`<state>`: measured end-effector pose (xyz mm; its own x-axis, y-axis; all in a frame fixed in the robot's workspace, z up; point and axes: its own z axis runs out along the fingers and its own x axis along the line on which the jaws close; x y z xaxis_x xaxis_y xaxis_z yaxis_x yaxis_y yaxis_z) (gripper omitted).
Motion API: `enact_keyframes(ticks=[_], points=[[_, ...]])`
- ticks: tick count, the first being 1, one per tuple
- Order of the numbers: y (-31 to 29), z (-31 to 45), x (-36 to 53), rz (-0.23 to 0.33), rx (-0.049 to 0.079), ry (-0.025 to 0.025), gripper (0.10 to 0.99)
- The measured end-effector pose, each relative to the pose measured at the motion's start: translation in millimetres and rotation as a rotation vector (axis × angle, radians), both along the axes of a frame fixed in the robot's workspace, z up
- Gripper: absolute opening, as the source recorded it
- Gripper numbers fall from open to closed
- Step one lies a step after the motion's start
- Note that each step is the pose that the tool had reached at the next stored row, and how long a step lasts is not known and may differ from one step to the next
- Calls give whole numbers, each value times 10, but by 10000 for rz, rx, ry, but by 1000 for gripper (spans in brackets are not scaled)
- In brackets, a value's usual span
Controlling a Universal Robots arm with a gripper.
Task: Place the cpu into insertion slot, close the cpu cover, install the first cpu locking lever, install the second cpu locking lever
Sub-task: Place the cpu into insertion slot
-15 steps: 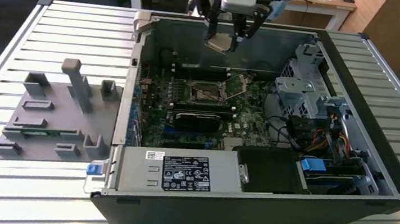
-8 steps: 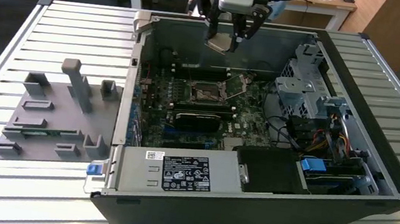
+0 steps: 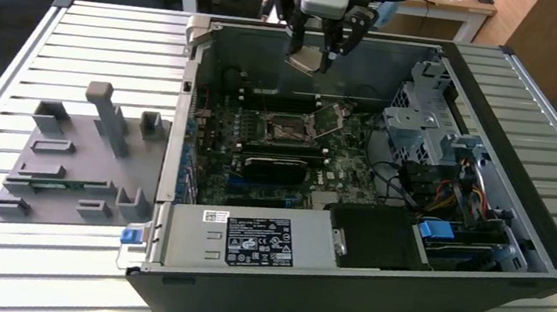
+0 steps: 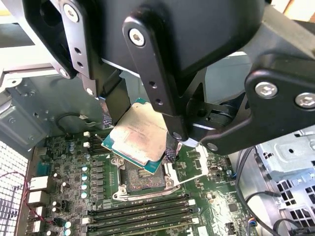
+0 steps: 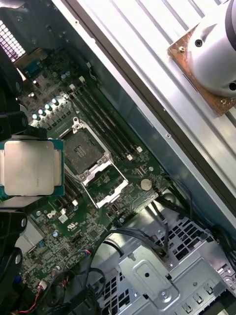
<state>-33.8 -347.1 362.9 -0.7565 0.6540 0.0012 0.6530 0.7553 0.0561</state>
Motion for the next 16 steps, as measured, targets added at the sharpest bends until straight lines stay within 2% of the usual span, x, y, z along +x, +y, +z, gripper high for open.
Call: enact_keyframes(ticks=[9,16], points=[[0,-1,0,-551,-19,0,537],[0,-3,0,-1194,-29,0,537]])
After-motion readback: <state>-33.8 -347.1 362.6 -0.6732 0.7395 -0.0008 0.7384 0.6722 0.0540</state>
